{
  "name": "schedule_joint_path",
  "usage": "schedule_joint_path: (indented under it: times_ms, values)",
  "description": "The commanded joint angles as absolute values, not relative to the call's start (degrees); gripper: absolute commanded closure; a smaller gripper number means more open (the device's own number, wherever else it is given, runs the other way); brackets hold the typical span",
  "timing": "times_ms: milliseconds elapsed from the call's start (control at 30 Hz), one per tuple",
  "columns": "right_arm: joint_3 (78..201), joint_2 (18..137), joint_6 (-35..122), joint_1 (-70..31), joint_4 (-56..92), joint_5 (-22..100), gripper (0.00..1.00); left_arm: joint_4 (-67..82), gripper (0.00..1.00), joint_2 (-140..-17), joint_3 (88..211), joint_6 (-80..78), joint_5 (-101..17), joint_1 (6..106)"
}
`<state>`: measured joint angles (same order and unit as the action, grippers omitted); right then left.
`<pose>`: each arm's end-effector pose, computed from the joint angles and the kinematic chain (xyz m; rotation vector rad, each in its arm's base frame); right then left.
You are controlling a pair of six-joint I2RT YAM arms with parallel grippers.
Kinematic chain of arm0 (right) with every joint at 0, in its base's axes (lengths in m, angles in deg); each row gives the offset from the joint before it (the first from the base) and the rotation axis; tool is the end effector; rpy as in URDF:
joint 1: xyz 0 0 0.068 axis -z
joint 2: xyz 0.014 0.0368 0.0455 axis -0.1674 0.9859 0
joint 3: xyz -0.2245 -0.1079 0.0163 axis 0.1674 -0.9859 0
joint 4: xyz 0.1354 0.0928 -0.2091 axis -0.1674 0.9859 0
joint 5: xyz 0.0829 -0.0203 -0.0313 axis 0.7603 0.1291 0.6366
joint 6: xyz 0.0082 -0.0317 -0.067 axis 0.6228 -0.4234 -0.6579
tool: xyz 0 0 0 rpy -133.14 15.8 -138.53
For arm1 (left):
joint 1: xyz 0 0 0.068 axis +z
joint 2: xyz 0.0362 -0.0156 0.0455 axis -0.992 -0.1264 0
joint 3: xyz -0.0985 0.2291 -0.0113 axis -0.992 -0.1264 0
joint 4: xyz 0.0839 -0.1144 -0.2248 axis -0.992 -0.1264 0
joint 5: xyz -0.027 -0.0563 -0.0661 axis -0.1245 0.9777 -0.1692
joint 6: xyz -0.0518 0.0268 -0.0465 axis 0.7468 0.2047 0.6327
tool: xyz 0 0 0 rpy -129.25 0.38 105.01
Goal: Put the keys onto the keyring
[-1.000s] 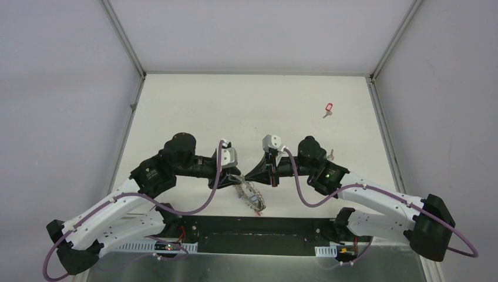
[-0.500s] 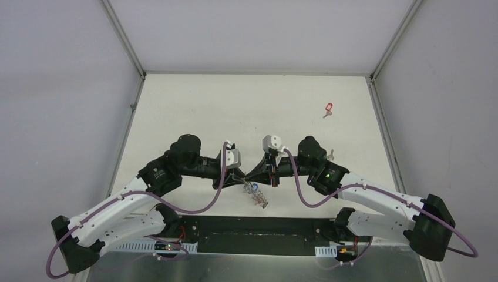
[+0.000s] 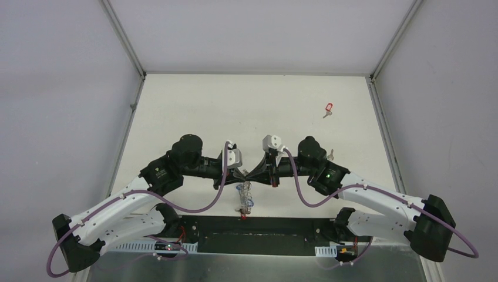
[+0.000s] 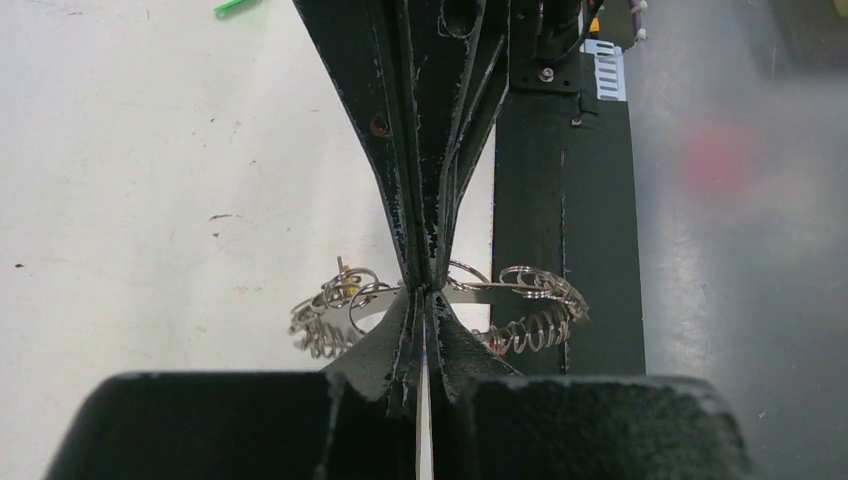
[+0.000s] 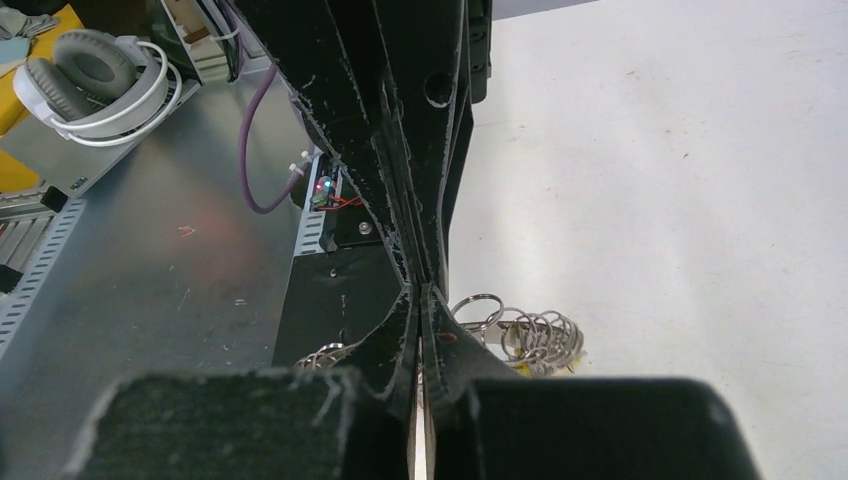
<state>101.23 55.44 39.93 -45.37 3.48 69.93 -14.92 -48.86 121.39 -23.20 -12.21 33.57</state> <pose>0.1246 0.2462 0.2634 -1.2663 1.3756 1.3024 0.1145 -0.1911 0.2899 1.3880 1.4889 -1.0746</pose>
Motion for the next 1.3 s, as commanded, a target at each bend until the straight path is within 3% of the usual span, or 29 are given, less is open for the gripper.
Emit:
schedule_joint_path:
  times_ms: [0, 100, 133, 200, 267, 533, 833, 933, 1267]
  values:
    - [104.6, 52.3, 40.7, -45.5, -0.2, 66.3, 0.94, -10.8, 1.0, -47.8, 120.8, -21.4, -12.2, 33.0]
    - [103.8, 50.5, 43.4, -44.8, 0.1, 62.5, 0.41, -8.1, 1.0, -45.6, 119.4, -18.0, -15.2, 33.1]
    - [103.5, 50.1, 44.5, -44.0, 0.1, 62.3, 0.32, -6.4, 1.0, -44.7, 118.4, -15.9, -17.2, 33.0]
    - [102.9, 49.6, 46.9, -41.4, -0.1, 64.4, 0.28, -1.2, 1.0, -42.8, 115.8, -12.5, -19.1, 33.0]
    - [102.2, 49.4, 49.9, -38.4, -1.6, 68.5, 0.3, 6.1, 1.0, -41.2, 112.8, -9.1, -19.2, 33.0]
    - [100.9, 48.0, 50.8, -35.0, -7.0, 80.6, 0.55, 22.3, 1.0, -39.4, 107.2, -5.8, -18.5, 33.0]
    - [99.5, 47.5, 50.8, -35.0, -10.8, 84.1, 0.56, 36.0, 1.0, -38.6, 102.7, -2.8, -18.3, 33.0]
    - [99.5, 48.2, 50.8, -35.0, -10.9, 85.3, 0.68, 36.8, 1.0, -38.6, 102.7, -2.6, -18.0, 33.0]
    - [100.3, 51.1, 50.7, -35.0, -10.9, 84.1, 0.68, 38.3, 1.0, -38.7, 103.0, -2.3, -17.4, 33.0]
